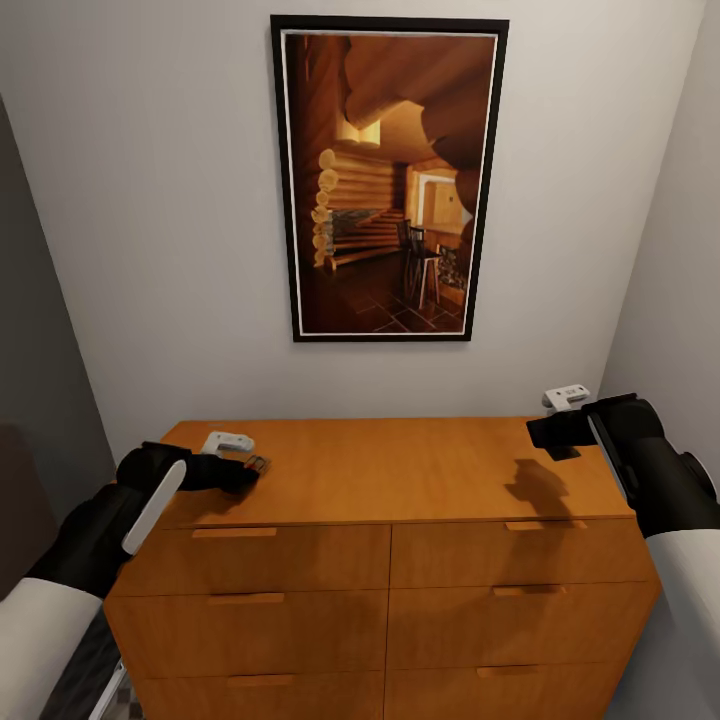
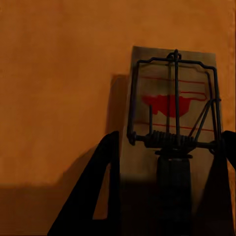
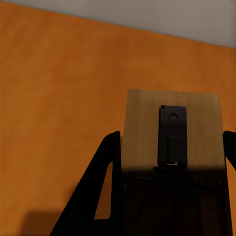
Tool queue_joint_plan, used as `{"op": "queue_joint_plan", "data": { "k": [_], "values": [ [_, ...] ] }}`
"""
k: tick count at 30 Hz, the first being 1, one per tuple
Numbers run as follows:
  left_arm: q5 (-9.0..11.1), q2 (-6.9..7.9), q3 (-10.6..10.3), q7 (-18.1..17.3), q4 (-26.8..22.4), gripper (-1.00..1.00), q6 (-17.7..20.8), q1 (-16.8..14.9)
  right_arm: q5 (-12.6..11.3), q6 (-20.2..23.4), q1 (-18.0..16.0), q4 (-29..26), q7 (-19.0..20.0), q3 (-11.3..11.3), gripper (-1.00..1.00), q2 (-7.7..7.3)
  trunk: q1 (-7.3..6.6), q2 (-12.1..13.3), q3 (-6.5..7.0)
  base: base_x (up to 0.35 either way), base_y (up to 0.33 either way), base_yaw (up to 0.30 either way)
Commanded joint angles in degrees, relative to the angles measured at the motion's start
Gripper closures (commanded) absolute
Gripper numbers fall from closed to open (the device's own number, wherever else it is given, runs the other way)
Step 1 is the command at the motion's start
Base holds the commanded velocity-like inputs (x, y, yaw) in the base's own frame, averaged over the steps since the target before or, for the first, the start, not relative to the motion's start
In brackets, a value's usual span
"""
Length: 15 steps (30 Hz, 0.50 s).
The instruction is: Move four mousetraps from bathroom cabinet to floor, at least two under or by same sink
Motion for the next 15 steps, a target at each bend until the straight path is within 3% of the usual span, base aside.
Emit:
{"op": "queue_joint_plan", "data": {
  "k": [1,6,15],
  "values": [
    [-0.8,-0.1,0.2,-0.4,-1.8,1.0,0.1,-0.1,0.5,0.2,-0.1,-0.1,0.4,0.1,1.0,-0.04,0.0,0.0,-0.07,0.0,0.0,0.0],
    [-0.9,-0.35,0.6,-0.4,-6.0,1.0,0.1,-0.1,0.5,0.2,-0.1,-0.1,0.4,0.1,1.0,0.0,0.0,0.0,-0.07,0.0,0.0,0.0],
    [-1.0,-0.46,0.8,-0.3,-7.7,1.0,-0.2,-0.1,0.4,0.2,-0.1,-0.1,0.4,0.1,1.0,-0.01,0.0,0.0,-0.07,0.0,0.0,0.0]
  ]
}}
